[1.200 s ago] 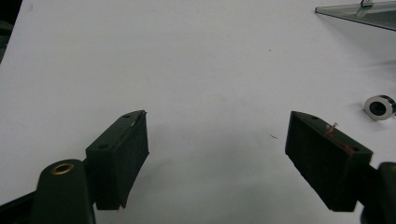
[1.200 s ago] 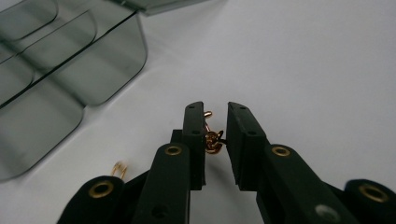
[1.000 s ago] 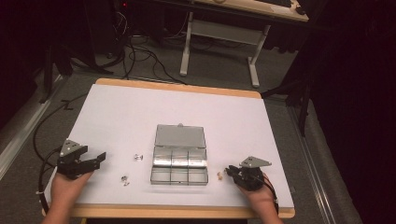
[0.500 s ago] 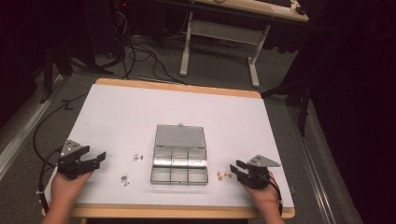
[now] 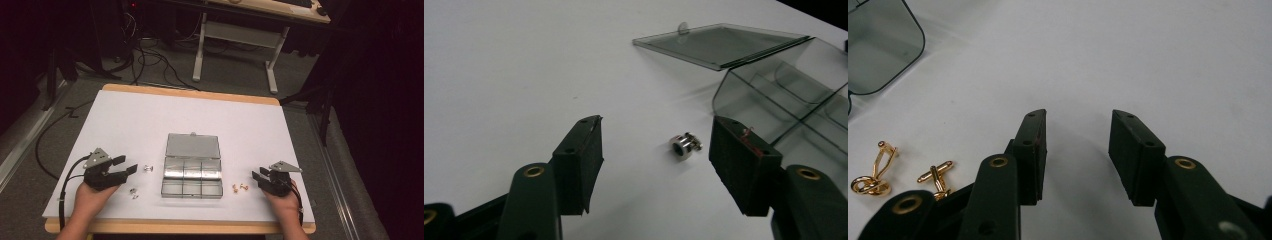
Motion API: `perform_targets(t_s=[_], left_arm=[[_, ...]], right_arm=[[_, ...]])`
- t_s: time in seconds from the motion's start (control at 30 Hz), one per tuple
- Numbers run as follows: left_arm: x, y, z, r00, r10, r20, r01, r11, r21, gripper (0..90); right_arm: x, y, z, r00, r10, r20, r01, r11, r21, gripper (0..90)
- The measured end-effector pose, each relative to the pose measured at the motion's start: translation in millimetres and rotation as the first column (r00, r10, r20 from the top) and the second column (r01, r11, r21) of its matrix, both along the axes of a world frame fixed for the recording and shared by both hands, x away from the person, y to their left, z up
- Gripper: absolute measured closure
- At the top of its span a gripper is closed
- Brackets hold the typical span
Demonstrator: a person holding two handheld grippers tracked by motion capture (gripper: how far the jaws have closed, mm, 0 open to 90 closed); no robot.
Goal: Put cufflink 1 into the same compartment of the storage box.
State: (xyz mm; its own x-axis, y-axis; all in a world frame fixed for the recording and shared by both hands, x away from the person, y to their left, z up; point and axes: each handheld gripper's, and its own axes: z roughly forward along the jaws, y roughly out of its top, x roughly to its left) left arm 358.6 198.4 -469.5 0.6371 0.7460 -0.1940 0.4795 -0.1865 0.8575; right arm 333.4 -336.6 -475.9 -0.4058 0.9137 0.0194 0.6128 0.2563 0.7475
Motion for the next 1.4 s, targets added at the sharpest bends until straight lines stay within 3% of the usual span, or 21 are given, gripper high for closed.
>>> perform_targets(t_s=[0.07,0.13,0.2,0.23,0.27,0.43,0.67,1.13,1.23,1.3,1.4], left_arm=[[1.4,-3.4,-0.5,0.9999,-0.009,-0.005,0.009,0.9999,0.005,39.9],[6.1,-15.7,-3.5,0.9991,-0.032,-0.026,0.033,0.9987,0.038,40.6],[10.0,-28.5,-7.5,0.9980,-0.050,-0.039,0.054,0.9938,0.098,43.9],[10.0,-28.5,-7.5,0.9980,-0.050,-0.039,0.054,0.9938,0.098,45.3],[13.1,-35.6,-10.1,0.9968,-0.064,-0.048,0.070,0.9885,0.134,46.2],[18.7,-43.6,-14.9,0.9950,-0.072,-0.069,0.084,0.9796,0.183,57.2],[19.3,-44.6,-15.6,0.9942,-0.075,-0.078,0.088,0.9779,0.189,73.7],[14.0,-40.8,-13.8,0.9956,-0.071,-0.062,0.081,0.9804,0.179,75.7],[7.6,-32.8,-12.8,0.9967,-0.055,-0.060,0.065,0.9823,0.176,75.8],[-3.6,-20.4,-10.0,0.9979,-0.025,-0.060,0.034,0.9877,0.153,75.8],[-12.9,-12.7,-7.5,0.9988,0.000,-0.050,0.008,0.9884,0.152,75.8]], right_arm=[[0.1,0.1,-0.3,1.0000,0.001,-0.003,-0.001,1.000,0.000,59.8],[0.7,-0.2,-1.0,1.0000,0.003,-0.008,-0.003,1.000,-0.003,60.3],[1.5,-0.1,-1.6,0.9999,0.003,-0.016,-0.003,1.000,-0.005,60.5],[1.4,-0.1,-1.4,0.9998,0.005,-0.019,-0.006,1.000,-0.008,60.6],[1.4,0.0,-1.7,0.9999,0.005,-0.016,-0.005,1.000,-0.006,60.7],[1.7,-0.3,-2.0,0.9998,0.005,-0.022,-0.005,1.000,-0.001,61.4],[1.8,-0.4,-2.1,0.9997,0.006,-0.022,-0.005,1.000,0.001,62.3],[1.7,-0.2,-2.0,0.9997,0.009,-0.024,-0.009,1.000,0.001,63.2],[1.5,-0.3,-1.9,0.9996,0.009,-0.025,-0.009,1.000,0.003,63.4],[1.5,-0.1,-2.0,0.9997,0.012,-0.024,-0.012,1.000,0.001,63.5],[1.4,0.0,-2.0,0.9996,0.016,-0.021,-0.016,1.000,-0.002,63.4]])
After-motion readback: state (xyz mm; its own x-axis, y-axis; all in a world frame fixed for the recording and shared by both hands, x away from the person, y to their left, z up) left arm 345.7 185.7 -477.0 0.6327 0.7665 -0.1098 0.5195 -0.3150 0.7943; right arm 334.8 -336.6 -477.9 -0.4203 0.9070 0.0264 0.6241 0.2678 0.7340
